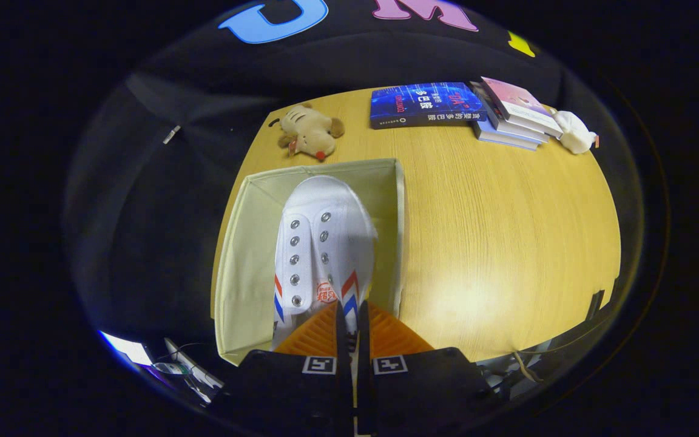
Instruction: Open the storage box then place both shoes into the box .Put the left shoe in first, then the right shoe, with the right side of both shoes facing outward in a uniform manner.
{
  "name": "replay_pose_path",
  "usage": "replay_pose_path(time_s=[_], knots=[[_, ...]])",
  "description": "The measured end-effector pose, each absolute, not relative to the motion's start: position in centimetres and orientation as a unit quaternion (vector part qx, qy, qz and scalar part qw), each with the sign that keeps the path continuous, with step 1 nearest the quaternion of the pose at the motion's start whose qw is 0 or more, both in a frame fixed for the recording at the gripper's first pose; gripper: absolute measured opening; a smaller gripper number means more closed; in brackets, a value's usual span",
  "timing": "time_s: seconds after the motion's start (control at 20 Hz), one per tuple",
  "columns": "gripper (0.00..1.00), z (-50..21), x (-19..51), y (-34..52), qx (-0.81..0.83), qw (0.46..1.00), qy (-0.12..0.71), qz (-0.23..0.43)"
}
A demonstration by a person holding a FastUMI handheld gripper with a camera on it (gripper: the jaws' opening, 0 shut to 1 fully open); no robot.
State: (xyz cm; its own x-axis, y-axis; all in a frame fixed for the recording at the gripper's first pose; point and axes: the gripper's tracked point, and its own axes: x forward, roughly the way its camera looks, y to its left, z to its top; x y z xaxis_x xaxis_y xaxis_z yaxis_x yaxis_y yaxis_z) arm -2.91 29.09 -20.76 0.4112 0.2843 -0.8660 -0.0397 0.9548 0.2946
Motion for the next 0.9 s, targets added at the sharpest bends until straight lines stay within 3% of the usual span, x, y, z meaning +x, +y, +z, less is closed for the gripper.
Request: replay_pose_path(time_s=[0.2,0.25,0.35,0.4,0.5,0.55,0.65,0.9], knots=[[0.17,-21.3,-2.7,30.6,0.104,0.835,0.531,0.104],[0.29,-20.8,-2.5,31.2,0.112,0.838,0.522,0.115],[0.38,-19.6,-1.7,31.0,0.102,0.851,0.5,0.122],[0.47,-19.2,-1.8,30.9,0.094,0.857,0.491,0.124],[0.83,-18.2,-1.9,30.6,0.098,0.865,0.474,0.13],[0.91,-17.7,-2.0,30.3,0.101,0.869,0.467,0.131],[0.98,-16.6,-2.3,29.2,0.098,0.877,0.454,0.127],[1.0,-13.5,-2.3,24.4,0.082,0.905,0.405,0.1]])
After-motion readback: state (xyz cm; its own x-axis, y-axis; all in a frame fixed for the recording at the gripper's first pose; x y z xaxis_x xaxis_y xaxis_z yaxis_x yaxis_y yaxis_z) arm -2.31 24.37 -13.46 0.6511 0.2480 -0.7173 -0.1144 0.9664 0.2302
